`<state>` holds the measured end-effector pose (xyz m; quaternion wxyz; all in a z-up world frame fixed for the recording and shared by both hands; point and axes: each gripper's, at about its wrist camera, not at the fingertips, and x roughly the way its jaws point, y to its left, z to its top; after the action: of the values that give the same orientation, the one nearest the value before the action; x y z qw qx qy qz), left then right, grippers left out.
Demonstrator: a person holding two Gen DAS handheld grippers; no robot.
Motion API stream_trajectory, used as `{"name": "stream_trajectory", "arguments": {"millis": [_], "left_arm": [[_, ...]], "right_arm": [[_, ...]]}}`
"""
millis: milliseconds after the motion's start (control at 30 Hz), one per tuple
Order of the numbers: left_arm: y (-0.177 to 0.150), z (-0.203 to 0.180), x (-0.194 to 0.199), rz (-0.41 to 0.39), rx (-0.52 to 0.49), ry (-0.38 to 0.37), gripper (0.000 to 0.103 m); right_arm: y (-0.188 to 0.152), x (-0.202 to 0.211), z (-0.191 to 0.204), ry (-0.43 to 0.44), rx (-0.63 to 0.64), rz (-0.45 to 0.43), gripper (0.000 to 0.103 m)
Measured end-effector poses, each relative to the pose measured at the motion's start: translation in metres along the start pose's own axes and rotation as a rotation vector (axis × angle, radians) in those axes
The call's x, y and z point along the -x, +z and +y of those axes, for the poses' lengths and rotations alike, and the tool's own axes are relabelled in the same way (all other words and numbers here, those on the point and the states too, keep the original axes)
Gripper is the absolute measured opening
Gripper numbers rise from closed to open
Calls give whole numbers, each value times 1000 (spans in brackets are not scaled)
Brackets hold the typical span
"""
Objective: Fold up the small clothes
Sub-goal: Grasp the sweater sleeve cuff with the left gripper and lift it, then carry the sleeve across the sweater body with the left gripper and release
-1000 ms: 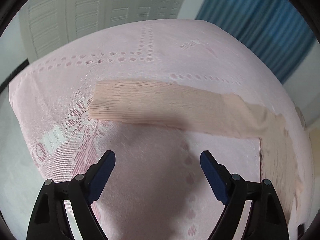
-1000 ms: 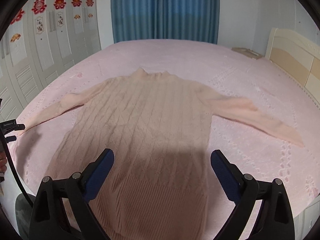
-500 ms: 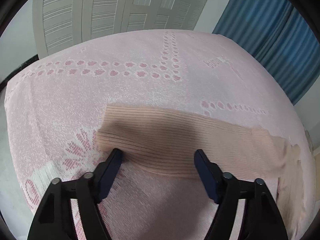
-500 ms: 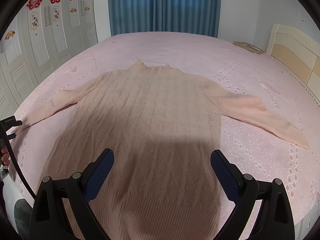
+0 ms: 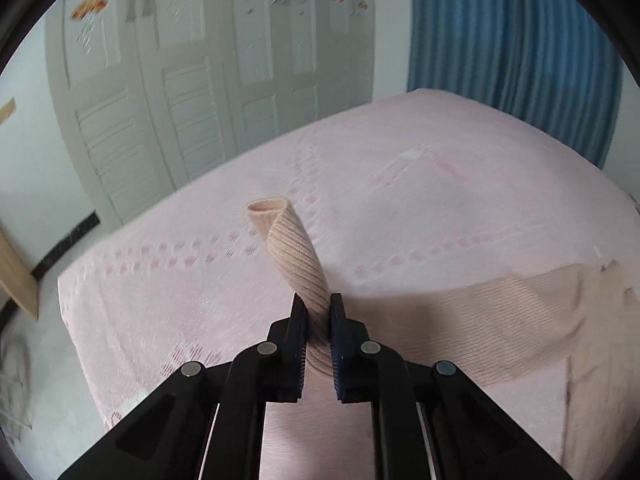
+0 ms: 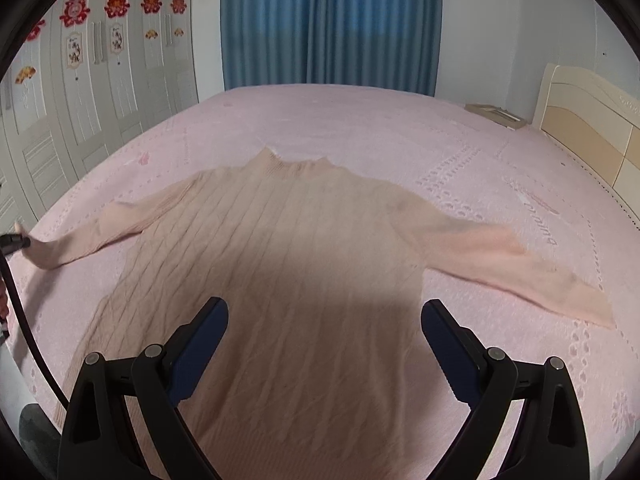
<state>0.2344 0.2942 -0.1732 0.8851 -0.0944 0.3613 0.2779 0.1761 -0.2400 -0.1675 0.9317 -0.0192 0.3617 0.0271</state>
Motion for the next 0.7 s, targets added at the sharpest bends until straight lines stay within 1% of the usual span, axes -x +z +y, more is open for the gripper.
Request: {"name": "stream_trajectory", "arguments": {"millis": [33,133,233,333,400,467,500,567,600,700], "left_arm": [[5,-11,6,-13,-18,0,10],[20,-53,25,-49,-66,-32,10],[31,-101,44,-103,-117,-52,10],[37,-141,63,-129,-153,-93,10],[38,-177,72,-150,-196,-119,10],[36,-218,84,-170,-245,-151,10],[30,-231,94,-178,-259,-169,10],[23,-264,108,-189,-283,-238,10],[18,-284,114,-189,-298,-272,10],[-2,-337,128,-165,-354,-342,10]], "right_arm": [[2,0,-6,-1,5,-11,96],[3,2,-30,-8,-17,-40,96],[-8,1,-59,-4,-83,-63,96],[-16,-4,-91,-27,-152,-42,96],[-19,-2,-109,-12,-191,-65,95],[-23,-1,-127,-5,-232,-93,95],[-26,-2,-135,-2,-249,-94,95],[-30,-8,-149,-4,-287,-70,95],[-32,-10,-153,-5,-300,-63,95],[-34,-16,-163,-17,-311,-52,95]]}}
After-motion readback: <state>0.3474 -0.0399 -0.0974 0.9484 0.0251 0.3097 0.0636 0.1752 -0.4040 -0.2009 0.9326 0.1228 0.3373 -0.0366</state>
